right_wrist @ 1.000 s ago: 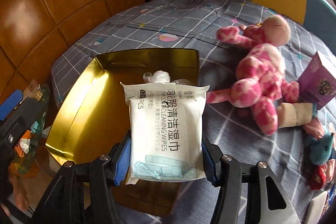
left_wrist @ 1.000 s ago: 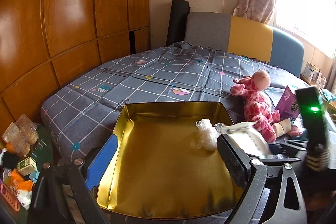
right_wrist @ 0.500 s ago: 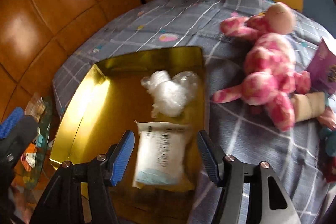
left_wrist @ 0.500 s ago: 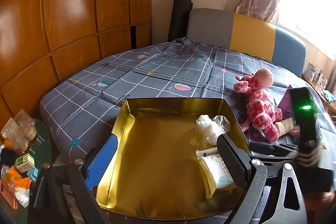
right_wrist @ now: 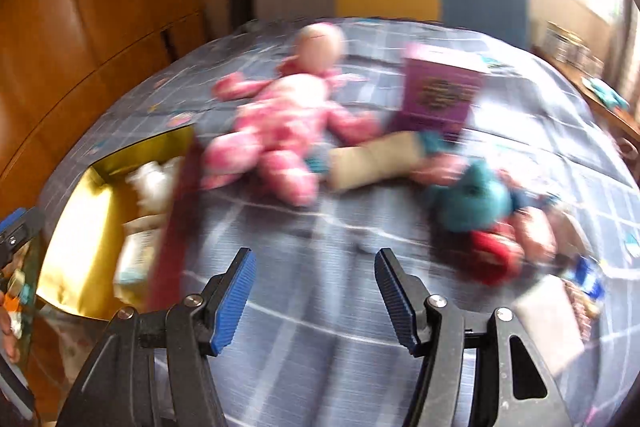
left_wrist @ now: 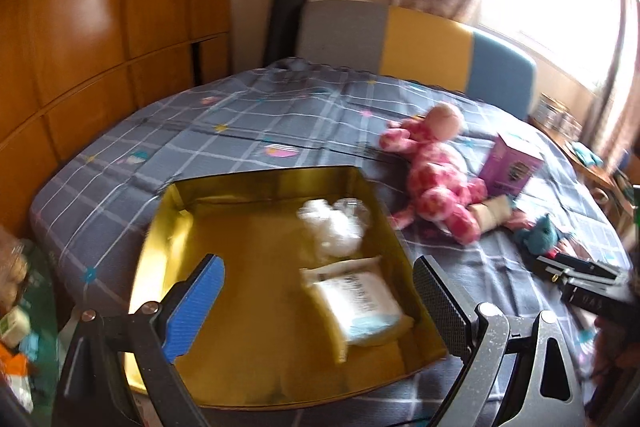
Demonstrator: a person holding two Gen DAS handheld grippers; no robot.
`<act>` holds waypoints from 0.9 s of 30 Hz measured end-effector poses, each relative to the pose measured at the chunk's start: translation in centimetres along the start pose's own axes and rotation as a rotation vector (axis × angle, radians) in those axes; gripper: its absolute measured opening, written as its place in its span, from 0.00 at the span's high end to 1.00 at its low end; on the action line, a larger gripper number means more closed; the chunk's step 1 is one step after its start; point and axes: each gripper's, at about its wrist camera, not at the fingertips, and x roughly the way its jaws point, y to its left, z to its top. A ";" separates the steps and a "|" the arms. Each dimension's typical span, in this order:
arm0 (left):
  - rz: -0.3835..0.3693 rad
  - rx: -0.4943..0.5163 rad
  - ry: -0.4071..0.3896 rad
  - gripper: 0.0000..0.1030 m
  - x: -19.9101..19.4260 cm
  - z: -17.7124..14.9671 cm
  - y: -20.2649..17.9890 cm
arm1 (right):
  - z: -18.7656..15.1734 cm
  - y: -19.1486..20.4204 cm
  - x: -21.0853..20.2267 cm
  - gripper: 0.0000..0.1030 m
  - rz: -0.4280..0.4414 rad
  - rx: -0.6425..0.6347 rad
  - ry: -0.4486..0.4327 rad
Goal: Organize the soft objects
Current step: 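Carry the white wipes pack into the gold tin and open the right tool, then grasp the beige burlap roll with the left tool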
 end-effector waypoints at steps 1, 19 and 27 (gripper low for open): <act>-0.015 0.016 0.000 0.07 0.0 0.1 -0.6 | -0.1 -1.3 -0.5 0.39 -0.022 0.016 -0.005; -0.286 0.404 0.132 0.32 6.5 1.8 -18.4 | -1.8 -19.8 -3.9 0.39 -0.261 0.391 -0.134; -0.269 0.573 0.175 0.35 12.7 2.7 -25.8 | -1.9 -19.9 -3.4 0.39 -0.154 0.439 -0.121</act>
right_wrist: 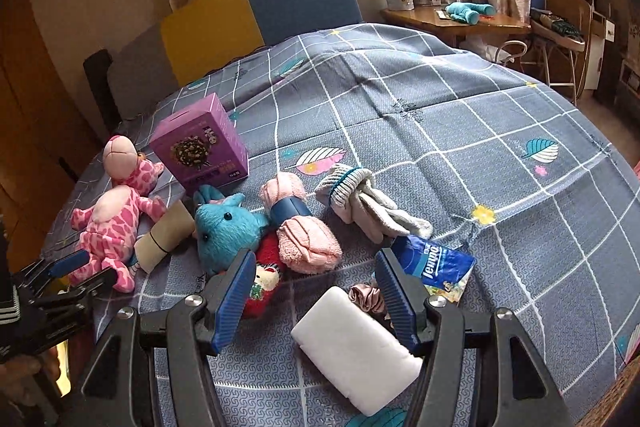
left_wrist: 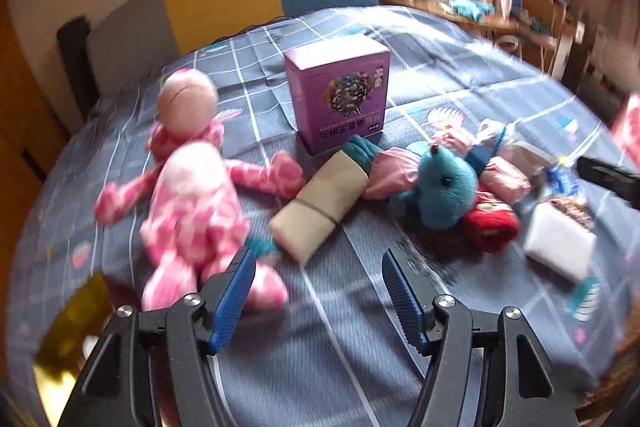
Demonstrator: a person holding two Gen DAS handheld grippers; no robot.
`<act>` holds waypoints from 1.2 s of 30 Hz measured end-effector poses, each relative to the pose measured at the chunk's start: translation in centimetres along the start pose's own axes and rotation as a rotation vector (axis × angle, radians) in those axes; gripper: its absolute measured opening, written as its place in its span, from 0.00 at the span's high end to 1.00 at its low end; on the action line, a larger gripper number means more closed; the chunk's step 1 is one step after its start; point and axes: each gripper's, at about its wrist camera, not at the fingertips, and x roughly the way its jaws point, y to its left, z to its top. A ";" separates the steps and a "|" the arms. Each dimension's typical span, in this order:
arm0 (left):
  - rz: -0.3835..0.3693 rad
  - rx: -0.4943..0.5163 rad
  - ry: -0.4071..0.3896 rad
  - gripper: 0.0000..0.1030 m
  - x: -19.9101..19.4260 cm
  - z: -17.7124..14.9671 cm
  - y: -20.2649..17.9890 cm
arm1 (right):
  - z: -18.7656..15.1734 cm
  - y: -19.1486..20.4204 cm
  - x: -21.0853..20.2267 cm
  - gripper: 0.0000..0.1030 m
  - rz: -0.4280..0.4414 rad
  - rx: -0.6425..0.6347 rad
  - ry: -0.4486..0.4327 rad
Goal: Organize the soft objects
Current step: 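Grasp the beige burlap roll with the left tool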
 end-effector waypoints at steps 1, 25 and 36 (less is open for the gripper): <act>0.015 0.023 0.008 0.34 0.8 0.5 -0.3 | 0.0 -0.1 0.2 0.39 0.009 0.008 0.010; 0.015 0.029 0.056 0.83 8.0 3.0 0.0 | -0.2 -1.0 0.6 0.39 0.060 0.071 0.049; -0.221 -0.014 0.005 0.85 -0.8 -3.7 -1.3 | -0.4 -1.0 0.7 0.39 0.028 0.063 0.057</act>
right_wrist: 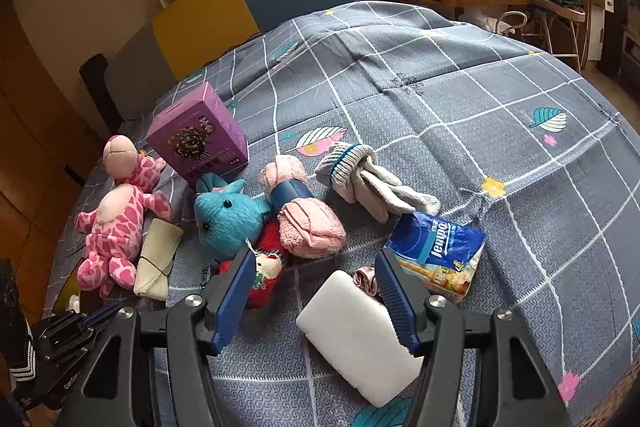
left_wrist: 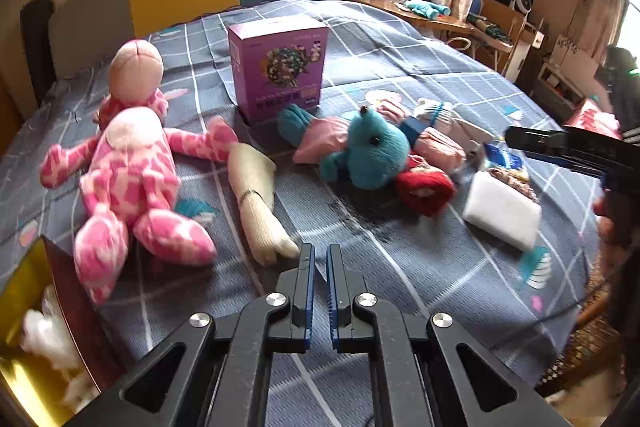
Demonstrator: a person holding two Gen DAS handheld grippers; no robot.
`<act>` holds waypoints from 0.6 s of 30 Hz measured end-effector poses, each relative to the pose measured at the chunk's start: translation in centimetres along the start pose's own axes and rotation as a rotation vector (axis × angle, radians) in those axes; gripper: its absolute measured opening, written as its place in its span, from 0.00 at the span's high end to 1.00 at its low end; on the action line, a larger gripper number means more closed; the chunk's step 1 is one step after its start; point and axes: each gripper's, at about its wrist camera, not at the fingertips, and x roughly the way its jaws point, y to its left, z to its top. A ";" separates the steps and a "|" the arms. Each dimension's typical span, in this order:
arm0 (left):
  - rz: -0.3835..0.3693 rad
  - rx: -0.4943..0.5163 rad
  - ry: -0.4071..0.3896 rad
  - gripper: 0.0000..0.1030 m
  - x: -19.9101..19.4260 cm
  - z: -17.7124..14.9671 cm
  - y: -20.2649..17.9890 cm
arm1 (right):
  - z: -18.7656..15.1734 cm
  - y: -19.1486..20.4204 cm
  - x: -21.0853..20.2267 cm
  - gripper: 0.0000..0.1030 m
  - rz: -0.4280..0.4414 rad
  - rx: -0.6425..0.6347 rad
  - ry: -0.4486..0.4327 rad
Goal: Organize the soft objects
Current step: 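Grasp the beige burlap roll with the left tool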
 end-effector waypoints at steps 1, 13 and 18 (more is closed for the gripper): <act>-0.007 -0.008 -0.001 0.79 -0.1 -0.1 0.0 | 0.0 0.0 0.1 0.39 -0.005 -0.001 0.001; 0.143 -0.002 0.101 0.43 6.6 5.5 3.2 | 0.0 -0.2 0.5 0.39 0.015 0.009 0.028; 0.165 0.032 0.172 0.83 9.5 5.0 3.0 | 0.0 -0.2 0.5 0.39 0.022 0.010 0.027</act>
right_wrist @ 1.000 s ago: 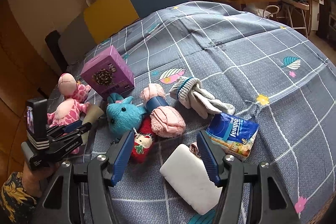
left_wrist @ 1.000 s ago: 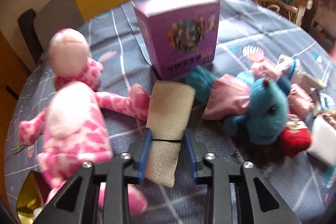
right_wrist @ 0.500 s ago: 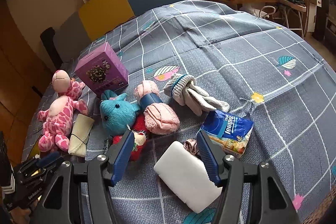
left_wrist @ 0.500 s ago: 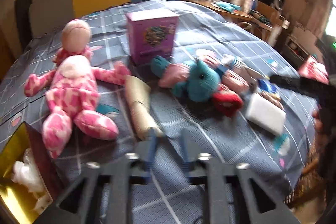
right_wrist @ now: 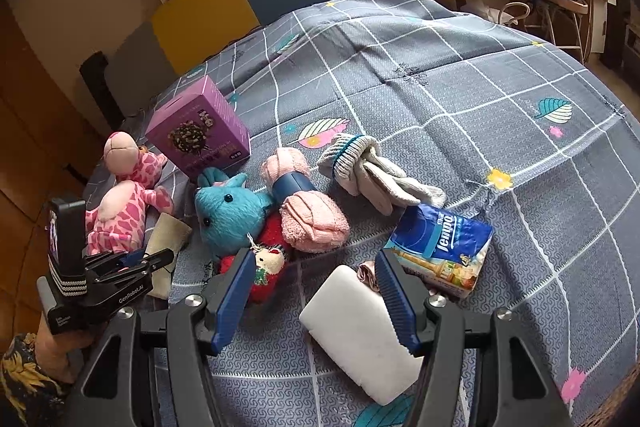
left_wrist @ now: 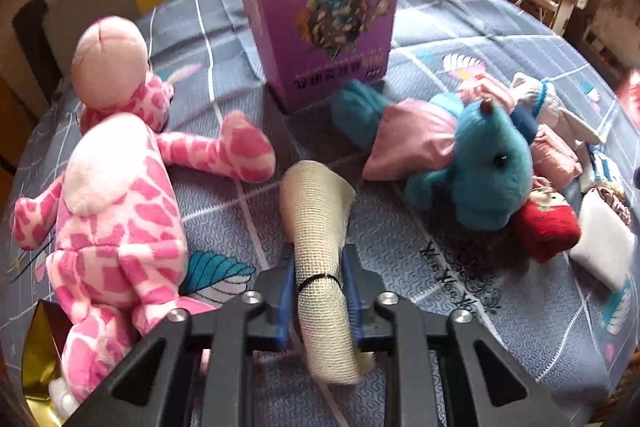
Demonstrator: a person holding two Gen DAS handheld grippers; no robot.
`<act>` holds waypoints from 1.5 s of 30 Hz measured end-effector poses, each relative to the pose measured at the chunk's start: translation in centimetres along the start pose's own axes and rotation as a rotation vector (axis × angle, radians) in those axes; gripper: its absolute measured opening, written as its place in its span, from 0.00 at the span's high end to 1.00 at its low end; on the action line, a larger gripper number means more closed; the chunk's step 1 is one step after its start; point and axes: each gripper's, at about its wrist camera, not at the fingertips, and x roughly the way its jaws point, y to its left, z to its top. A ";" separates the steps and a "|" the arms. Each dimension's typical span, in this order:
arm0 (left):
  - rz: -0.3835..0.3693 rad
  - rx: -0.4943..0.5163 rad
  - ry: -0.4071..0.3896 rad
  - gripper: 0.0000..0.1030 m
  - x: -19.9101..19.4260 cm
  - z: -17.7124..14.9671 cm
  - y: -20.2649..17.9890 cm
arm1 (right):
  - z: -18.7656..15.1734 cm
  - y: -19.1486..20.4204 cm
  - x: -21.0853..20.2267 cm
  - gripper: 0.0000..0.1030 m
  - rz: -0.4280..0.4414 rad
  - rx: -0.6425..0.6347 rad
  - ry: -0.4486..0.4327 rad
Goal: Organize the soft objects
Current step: 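Grasp the beige burlap roll with the left tool, then place the burlap roll in the tin with left tool while right tool grasps blue plush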
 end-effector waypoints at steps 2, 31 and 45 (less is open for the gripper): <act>-0.016 -0.004 -0.034 0.83 -0.7 -0.4 -0.1 | 0.0 0.0 0.0 0.39 0.003 -0.002 0.001; -0.242 -0.229 -0.103 0.82 -6.9 -13.2 0.1 | 2.0 12.9 13.8 0.45 -0.132 -0.575 0.239; -0.224 -0.333 -0.216 0.82 -12.3 -14.6 3.3 | -3.3 14.6 3.4 0.52 0.109 -0.531 0.149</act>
